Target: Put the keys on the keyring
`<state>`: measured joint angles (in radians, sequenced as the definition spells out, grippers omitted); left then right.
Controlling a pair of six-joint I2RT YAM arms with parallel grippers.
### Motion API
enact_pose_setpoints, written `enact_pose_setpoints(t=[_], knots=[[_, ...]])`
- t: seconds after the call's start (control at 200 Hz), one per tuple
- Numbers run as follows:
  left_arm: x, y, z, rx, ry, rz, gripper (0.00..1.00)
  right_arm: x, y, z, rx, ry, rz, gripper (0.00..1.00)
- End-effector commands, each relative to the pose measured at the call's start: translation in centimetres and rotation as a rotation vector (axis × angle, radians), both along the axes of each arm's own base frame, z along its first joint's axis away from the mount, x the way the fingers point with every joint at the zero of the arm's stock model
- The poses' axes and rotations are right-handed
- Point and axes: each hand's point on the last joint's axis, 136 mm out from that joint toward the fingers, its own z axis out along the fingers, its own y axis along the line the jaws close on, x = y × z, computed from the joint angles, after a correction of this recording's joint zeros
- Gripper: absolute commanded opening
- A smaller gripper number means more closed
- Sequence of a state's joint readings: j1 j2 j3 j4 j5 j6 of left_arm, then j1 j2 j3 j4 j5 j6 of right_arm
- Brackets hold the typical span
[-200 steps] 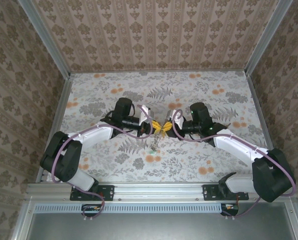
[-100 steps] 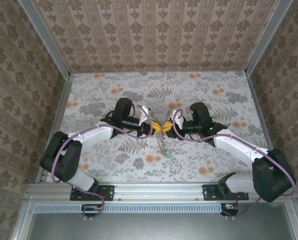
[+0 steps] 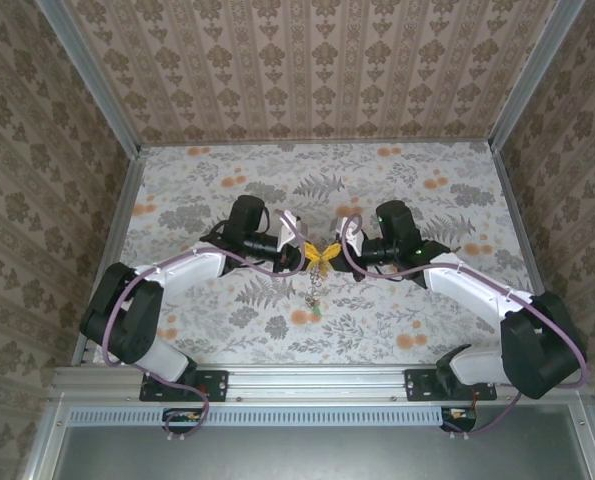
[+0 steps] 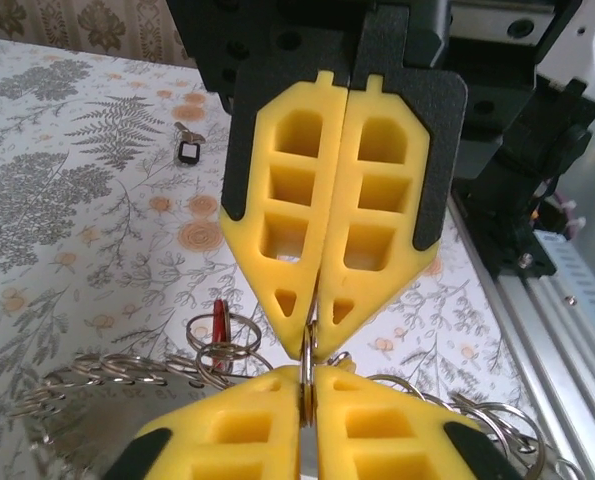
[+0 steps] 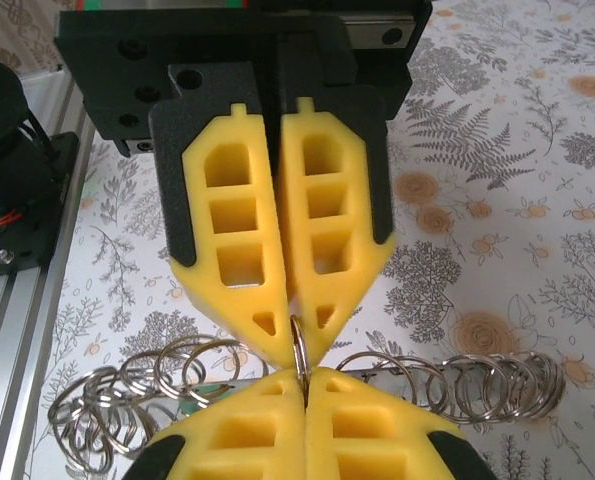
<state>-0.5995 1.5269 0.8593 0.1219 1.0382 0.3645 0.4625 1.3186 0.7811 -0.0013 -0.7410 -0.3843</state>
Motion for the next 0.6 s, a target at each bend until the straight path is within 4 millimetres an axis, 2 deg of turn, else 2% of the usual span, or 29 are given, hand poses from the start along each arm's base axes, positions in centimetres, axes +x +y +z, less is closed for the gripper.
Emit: enact_pose_setpoints(t=[0.0,0.26,0.595], knots=[[0.1,0.3,0.7,0.052,-0.071,0.006,0.15,0.8,-0.1,1.2,-0.059,-0.072,-0.016,0.00],[0.0,0.2,-0.1,0.146,-0.119,-0.019,0.16,0.2,0.1,0.6,-0.213,-0.072,0.005,0.01],[0.2,-0.7,1.4,0.082,-0.144,-0.011,0.16,0.1,1.1,1.0,-0.213,-0.072,0.022,0.05]])
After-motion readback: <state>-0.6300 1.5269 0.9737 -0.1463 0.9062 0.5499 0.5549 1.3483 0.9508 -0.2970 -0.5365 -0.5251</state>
